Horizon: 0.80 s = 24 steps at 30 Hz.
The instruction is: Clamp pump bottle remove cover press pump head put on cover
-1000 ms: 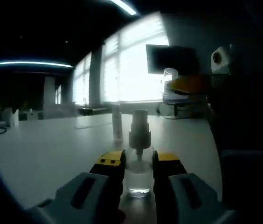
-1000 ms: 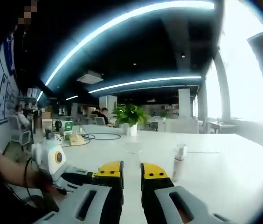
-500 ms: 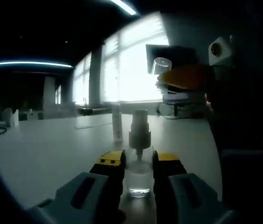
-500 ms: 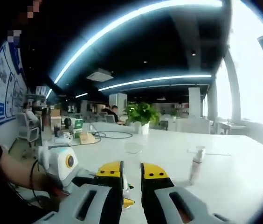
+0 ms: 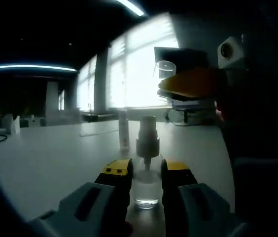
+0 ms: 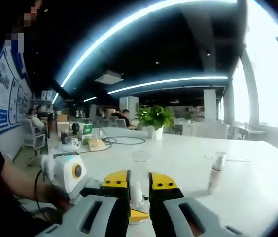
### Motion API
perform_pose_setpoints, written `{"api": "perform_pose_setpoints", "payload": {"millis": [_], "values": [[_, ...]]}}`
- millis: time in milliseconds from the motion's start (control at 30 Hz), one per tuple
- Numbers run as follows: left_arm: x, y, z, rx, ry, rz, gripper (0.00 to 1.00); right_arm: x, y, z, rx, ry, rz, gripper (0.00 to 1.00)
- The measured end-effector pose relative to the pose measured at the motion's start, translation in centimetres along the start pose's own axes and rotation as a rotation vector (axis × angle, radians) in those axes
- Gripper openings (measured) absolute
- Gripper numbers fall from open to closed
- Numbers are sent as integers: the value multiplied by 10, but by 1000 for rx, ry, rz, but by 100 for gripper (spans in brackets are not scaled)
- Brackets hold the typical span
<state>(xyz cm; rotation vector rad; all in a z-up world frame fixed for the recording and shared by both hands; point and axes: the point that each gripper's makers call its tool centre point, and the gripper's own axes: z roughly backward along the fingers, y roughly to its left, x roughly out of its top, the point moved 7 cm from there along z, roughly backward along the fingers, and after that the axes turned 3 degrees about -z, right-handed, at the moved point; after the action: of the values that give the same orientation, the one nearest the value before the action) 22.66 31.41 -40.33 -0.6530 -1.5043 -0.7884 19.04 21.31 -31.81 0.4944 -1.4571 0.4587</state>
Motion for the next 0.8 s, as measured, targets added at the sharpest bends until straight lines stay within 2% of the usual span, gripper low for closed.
{"api": "perform_pose_setpoints", "payload": {"millis": [167,467,800], "values": [[0,0,0,-1,0,-1,15,-5,3,-4,18,22,9,9],[0,0,0,-3,0,-1,15,-5,5,-6,26,21,-15,9],[0,0,0,-4,0,-1,15,-10,5,-3,40,66,18,9]]}}
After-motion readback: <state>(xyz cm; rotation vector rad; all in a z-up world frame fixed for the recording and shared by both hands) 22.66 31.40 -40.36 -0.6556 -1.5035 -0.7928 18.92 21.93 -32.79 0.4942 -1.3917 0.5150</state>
